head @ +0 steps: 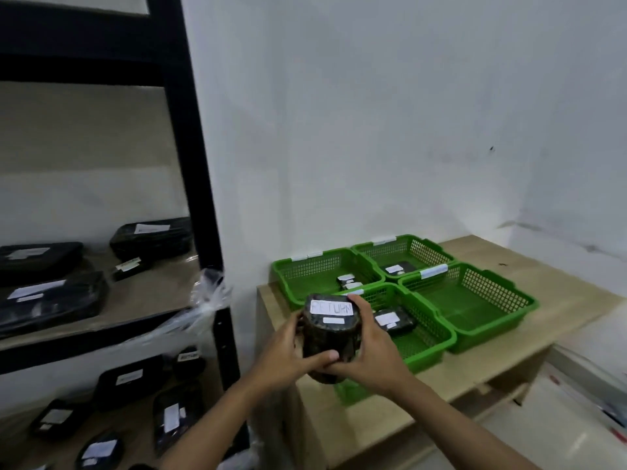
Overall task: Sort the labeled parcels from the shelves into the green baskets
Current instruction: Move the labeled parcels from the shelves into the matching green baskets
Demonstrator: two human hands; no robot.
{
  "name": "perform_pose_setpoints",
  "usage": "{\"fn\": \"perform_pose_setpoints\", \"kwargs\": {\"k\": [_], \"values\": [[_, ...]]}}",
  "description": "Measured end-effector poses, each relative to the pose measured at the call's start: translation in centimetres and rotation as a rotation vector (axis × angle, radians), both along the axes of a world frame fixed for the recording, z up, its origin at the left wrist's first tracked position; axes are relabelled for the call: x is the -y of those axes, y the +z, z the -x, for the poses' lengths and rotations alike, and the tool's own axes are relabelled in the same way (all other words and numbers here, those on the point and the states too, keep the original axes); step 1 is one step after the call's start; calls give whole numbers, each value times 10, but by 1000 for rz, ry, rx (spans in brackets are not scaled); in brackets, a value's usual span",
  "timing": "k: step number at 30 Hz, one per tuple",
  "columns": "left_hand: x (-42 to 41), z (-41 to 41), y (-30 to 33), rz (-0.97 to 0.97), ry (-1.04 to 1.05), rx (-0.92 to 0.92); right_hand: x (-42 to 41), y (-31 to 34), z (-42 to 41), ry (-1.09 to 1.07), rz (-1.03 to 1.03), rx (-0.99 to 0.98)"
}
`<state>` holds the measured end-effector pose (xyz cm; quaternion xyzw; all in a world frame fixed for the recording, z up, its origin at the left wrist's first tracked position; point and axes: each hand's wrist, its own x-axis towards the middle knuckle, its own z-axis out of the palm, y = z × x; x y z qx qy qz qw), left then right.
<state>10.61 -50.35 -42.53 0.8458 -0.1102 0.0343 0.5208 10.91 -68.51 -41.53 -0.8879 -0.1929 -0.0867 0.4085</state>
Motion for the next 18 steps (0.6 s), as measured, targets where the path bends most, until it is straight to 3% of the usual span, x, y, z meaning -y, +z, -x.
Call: {"fn": "perform_pose_setpoints", "kwargs": {"k": [8, 18], "values": [[86, -79, -36, -131, 83, -126, 124, 7, -88, -35, 103, -30], [64, -190, -55, -261, 305, -140, 140, -23, -203, 34, -82, -181]]}}
